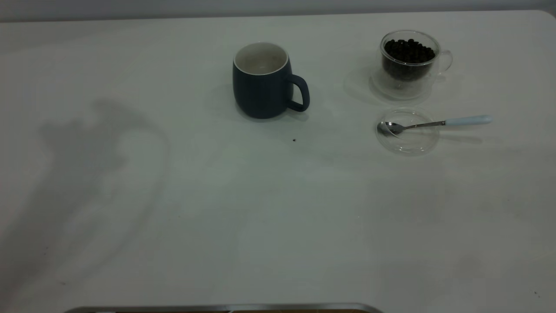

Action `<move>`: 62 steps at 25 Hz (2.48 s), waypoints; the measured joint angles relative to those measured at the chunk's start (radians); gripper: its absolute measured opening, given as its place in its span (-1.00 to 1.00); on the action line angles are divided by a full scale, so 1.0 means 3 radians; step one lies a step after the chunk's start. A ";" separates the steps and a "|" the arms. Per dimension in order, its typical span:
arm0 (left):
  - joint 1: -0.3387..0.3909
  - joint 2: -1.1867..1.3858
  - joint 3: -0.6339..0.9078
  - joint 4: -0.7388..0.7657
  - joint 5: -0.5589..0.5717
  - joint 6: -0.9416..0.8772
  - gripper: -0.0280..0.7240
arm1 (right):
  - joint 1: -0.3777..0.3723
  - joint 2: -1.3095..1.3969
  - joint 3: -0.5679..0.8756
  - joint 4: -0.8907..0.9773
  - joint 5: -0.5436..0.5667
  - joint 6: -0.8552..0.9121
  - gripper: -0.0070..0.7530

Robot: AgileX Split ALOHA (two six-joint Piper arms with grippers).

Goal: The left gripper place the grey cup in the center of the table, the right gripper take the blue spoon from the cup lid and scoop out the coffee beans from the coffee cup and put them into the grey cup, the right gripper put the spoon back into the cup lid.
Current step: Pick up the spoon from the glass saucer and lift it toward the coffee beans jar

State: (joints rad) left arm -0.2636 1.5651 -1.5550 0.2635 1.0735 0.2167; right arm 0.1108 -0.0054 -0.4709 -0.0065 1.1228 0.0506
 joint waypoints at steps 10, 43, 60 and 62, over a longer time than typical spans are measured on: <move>0.0003 -0.1115 0.0490 -0.0736 0.0308 -0.0216 0.43 | 0.0000 -0.0004 0.0000 0.0000 0.0000 0.0000 0.49; 0.0003 -0.4812 0.3490 -0.0935 0.0254 -0.0617 0.43 | 0.0000 -0.0004 0.0000 0.0000 0.0000 0.0000 0.49; 0.0282 -0.5280 0.3493 -0.0928 0.0138 -0.0615 0.42 | 0.0000 -0.0004 0.0000 0.0000 0.0000 0.0000 0.49; 0.0467 -0.5280 0.3493 -0.0958 0.0138 -0.0615 0.42 | 0.0000 -0.0004 0.0000 0.0000 0.0000 0.0000 0.49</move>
State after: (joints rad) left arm -0.1234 -0.0189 -0.5070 -0.0239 1.1148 0.0322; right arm 0.1108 -0.0066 -0.4709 -0.0065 1.1228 0.0506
